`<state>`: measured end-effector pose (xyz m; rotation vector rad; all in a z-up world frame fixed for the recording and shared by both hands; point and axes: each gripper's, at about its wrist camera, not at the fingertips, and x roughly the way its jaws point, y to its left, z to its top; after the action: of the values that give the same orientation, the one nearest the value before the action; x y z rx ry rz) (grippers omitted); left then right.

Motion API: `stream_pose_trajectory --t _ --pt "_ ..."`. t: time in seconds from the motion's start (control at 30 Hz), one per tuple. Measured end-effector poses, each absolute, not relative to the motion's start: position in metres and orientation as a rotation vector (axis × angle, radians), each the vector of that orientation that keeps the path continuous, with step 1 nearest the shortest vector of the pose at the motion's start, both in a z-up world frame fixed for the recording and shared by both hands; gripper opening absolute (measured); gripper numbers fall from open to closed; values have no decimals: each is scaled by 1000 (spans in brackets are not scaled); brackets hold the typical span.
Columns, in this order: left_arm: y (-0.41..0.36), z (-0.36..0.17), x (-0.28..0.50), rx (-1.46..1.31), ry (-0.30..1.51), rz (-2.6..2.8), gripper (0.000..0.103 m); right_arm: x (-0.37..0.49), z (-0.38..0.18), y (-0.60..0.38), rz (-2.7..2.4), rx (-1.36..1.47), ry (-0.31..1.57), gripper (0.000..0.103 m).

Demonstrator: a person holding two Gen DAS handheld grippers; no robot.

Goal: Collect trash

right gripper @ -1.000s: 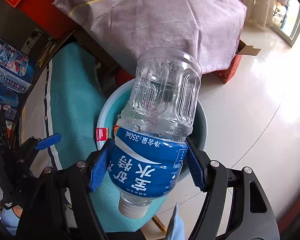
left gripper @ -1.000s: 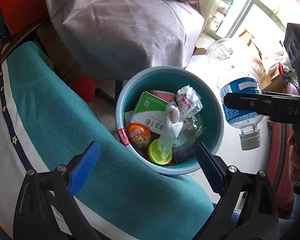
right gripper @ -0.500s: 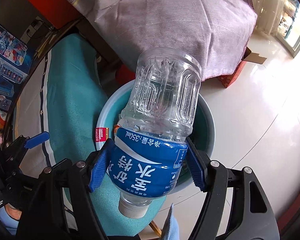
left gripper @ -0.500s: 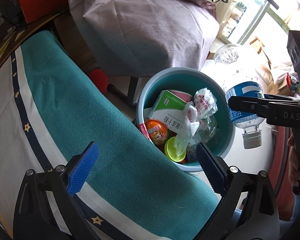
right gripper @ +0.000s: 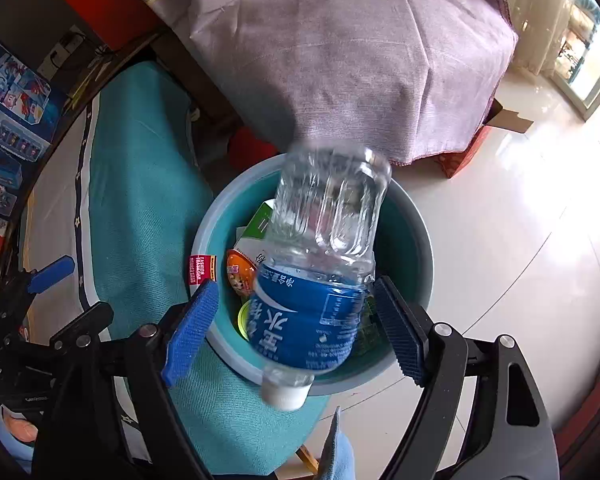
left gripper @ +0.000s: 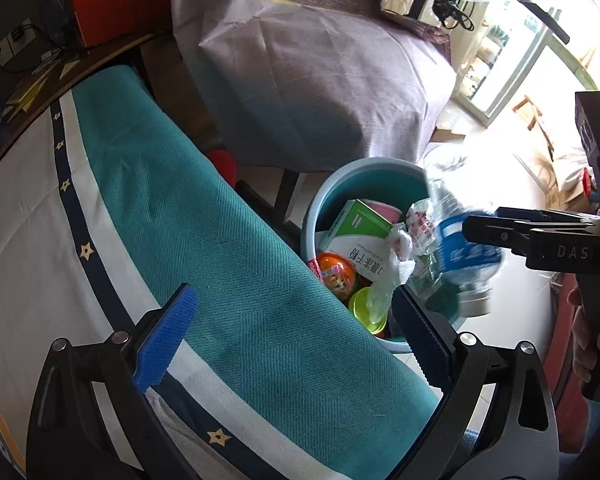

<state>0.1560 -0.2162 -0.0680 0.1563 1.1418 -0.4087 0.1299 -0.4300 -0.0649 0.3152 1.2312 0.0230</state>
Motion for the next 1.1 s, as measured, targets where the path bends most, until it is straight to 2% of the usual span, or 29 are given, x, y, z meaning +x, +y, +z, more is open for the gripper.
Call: stream_pose_trajectory --t 0.1,0.4,0.7,0.8,1.1 --pt "-218 -71 156 160 1157 -405 98 129 -63 -433 6 324 1227 84" --pt "-218 -76 151 153 1188 -408 98 120 -67 -431 -3 337 1266 87" --pt "-203 -59 136 131 1160 -403 99 88 -33 -443 -99 328 1165 87" --pt "-196 -52 130 113 1150 -404 99 74 -21 -446 -107 345 1136 91" --pt "-179 -34 106 97 1112 -400 99 41 -16 -413 -53 300 1138 92"
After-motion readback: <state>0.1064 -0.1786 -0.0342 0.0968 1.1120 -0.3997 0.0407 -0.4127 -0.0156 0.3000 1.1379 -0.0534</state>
